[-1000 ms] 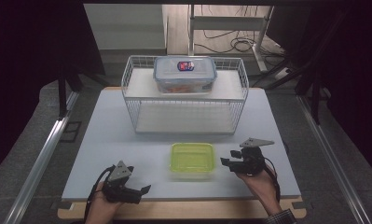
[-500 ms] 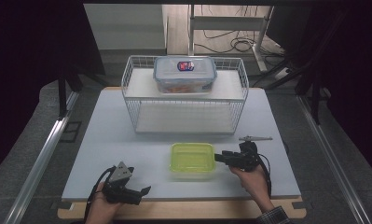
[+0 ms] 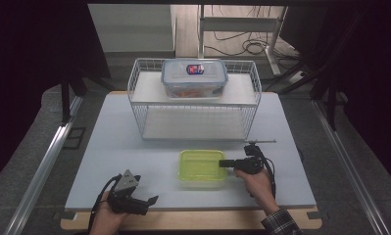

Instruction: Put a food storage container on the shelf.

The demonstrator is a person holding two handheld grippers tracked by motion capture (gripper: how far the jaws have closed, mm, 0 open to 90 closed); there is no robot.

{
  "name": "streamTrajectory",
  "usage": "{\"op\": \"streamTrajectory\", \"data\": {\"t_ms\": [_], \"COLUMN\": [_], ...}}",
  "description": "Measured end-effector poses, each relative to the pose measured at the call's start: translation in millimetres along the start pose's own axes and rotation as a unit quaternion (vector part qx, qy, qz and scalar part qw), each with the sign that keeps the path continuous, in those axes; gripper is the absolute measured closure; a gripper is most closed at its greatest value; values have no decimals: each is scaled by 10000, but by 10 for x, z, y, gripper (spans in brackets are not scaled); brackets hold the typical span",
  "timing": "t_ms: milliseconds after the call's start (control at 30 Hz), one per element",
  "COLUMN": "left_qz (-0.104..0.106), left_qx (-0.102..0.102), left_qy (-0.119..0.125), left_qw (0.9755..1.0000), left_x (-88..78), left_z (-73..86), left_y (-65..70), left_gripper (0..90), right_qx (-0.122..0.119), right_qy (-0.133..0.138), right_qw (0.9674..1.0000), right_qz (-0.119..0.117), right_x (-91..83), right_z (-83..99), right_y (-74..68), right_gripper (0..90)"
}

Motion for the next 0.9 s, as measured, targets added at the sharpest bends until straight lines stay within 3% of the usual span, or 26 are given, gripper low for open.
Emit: {"op": "streamTrajectory", "data": {"t_ms": [100, 233, 400, 600, 900], "left_qz": [-9, -23, -37, -54, -67], "left_qx": [20, 24, 21, 19, 23], "left_qy": [-2, -2, 13, 33, 35], "left_qw": [10000, 10000, 10000, 10000, 10000], "left_x": [1, -4, -10, -16, -19], "left_z": [1, 1, 1, 0, 0], "left_y": [0, -3, -9, -14, -17], "left_gripper": [49, 49, 49, 50, 49], "right_qx": [119, 408, 428, 448, 314], "right_qy": [-137, -317, -373, -226, 154], "right_qw": [9997, 9971, 9969, 9971, 9967], "right_qz": [-151, -554, -547, -576, -728], "right_x": [-2, 6, 10, -36, -278], "right_z": [-8, -16, -26, -50, -221], "right_y": [8, -5, -24, -33, -144], "right_gripper": [733, 800, 803, 803, 803]}}
Point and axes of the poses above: each handheld gripper's, and its own axes: x roughly forward along the jaws, z roughly out of its underside, y roughly to its right, the point moved 7 cm from there along x, roughly forward along the jaws, and after that the axes turned 10 degrees about z, right-handed, at the moved point
